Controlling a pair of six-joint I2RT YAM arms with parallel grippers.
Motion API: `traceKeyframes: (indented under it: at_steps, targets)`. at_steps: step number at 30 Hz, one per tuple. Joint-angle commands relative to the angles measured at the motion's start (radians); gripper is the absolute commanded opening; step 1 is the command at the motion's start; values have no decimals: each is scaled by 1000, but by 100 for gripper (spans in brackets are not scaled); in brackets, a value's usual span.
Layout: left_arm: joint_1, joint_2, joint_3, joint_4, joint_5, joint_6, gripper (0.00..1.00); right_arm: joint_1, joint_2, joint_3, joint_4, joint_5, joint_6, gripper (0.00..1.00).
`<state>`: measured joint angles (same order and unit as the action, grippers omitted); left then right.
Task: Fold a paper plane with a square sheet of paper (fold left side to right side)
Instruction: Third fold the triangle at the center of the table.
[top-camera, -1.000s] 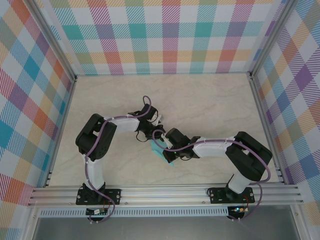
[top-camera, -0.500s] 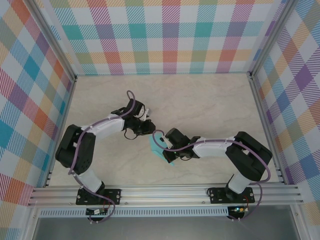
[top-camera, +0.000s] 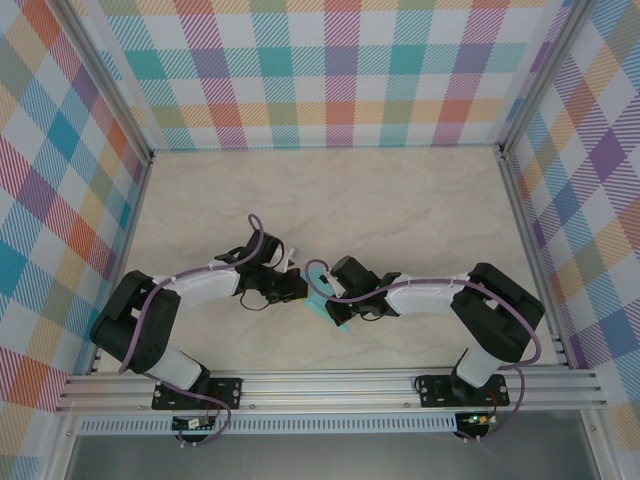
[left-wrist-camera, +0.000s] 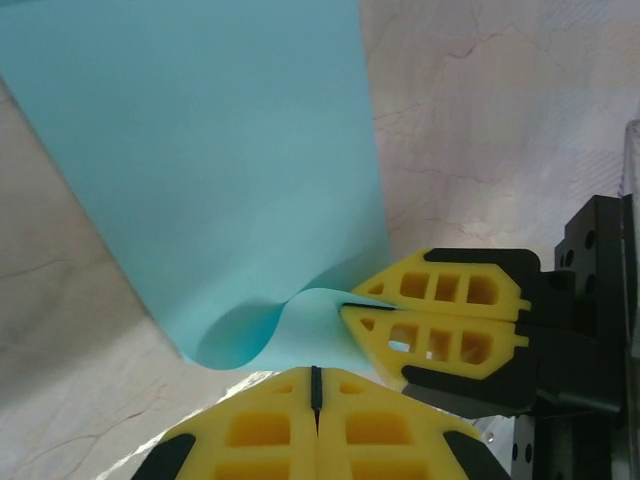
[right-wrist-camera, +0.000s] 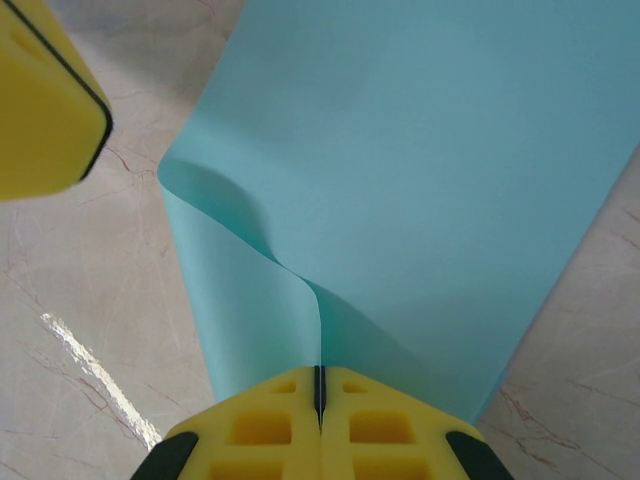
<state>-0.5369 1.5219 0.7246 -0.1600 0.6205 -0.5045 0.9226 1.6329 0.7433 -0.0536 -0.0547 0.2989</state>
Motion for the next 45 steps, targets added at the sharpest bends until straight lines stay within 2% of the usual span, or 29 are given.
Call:
traceKeyframes:
  at_steps: [1,30,32,34,37,45]
  targets:
    - [-31,22,-11,101,42,-44,4,7,45,7,-74,-4,-20,2]
    - [-61,179,-23,89,-50,-5,1,10,49,7,-79,12,-9,3]
    - [-61,194,-21,82,-60,3,0,10,39,7,-73,10,1,5]
    - [-61,211,-18,79,-71,6,0,5,19,14,-71,7,22,15]
    - [-61,230,-19,75,-80,8,0,-10,-29,41,-102,15,39,24]
    - [-61,242,-16,74,-87,10,0,-61,-183,60,-240,55,42,36]
